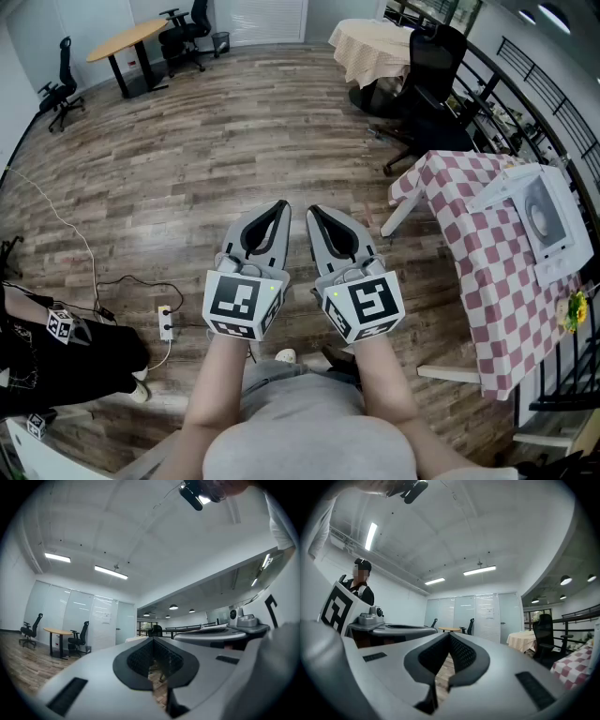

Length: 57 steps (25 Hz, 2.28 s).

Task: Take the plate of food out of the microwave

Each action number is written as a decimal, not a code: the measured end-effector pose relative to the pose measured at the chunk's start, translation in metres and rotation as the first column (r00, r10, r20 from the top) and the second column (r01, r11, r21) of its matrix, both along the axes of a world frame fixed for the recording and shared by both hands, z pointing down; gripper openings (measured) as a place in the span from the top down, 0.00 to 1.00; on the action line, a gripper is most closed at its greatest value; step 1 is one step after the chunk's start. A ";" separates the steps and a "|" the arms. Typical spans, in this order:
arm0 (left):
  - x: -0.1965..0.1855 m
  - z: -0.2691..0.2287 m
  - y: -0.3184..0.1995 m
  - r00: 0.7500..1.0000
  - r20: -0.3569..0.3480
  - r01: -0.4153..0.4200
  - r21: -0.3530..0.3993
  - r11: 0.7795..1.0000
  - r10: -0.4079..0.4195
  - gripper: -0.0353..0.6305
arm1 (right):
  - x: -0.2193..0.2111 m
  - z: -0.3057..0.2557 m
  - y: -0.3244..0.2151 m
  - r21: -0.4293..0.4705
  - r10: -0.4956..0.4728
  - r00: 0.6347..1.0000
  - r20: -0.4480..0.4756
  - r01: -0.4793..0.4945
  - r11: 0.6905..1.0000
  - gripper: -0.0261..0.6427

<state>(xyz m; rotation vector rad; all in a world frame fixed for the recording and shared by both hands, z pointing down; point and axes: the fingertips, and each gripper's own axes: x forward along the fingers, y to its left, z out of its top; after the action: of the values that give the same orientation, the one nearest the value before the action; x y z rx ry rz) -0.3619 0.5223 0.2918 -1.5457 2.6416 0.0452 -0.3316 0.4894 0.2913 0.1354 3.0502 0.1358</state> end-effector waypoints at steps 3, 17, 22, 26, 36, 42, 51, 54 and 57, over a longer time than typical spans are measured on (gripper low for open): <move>-0.005 0.000 -0.004 1.000 -0.001 -0.004 -0.006 1.000 0.004 0.94 | -0.005 0.000 -0.004 -0.011 0.007 1.000 -0.002 -0.007 1.000 0.92; -0.009 -0.004 -0.057 0.997 -0.018 -0.074 0.001 0.997 0.074 0.94 | -0.006 -0.008 -0.055 -0.026 0.080 0.997 0.013 -0.080 0.996 0.92; 0.000 -0.005 -0.095 0.991 -0.028 -0.130 0.007 0.992 0.130 0.94 | 0.006 -0.008 -0.093 -0.016 0.148 0.989 -0.006 -0.148 0.989 0.92; 0.012 -0.006 -0.132 0.983 -0.031 -0.183 0.007 0.983 0.183 0.94 | 0.018 -0.007 -0.128 -0.022 0.198 0.980 -0.012 -0.198 0.980 0.92; 0.034 -0.002 -0.212 0.961 -0.042 -0.275 -0.017 0.961 0.274 0.94 | 0.037 -0.007 -0.199 -0.047 0.267 0.964 -0.015 -0.267 0.963 0.92; 0.043 -0.005 -0.257 0.954 -0.039 -0.300 -0.028 0.954 0.299 0.94 | 0.042 -0.009 -0.242 -0.056 0.279 0.960 -0.013 -0.279 0.959 0.92; 0.067 -0.007 -0.330 0.943 -0.033 -0.332 -0.053 0.942 0.331 0.94 | 0.060 -0.011 -0.312 -0.087 0.297 0.955 -0.010 -0.297 0.951 0.92; 0.079 -0.006 -0.354 0.940 -0.037 -0.340 -0.057 0.939 0.339 0.94 | 0.073 -0.011 -0.337 -0.095 0.311 0.950 -0.008 -0.310 0.946 0.92; 0.093 -0.003 -0.378 0.936 -0.041 -0.351 -0.060 0.934 0.349 0.94 | 0.088 -0.005 -0.361 -0.099 0.325 0.946 -0.016 -0.325 0.941 0.92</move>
<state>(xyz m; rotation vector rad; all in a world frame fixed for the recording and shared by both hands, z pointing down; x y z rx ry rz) -0.2693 0.1439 0.2884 -2.0352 2.3736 0.0024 -0.2438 0.1284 0.2860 -0.3775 3.0438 0.0019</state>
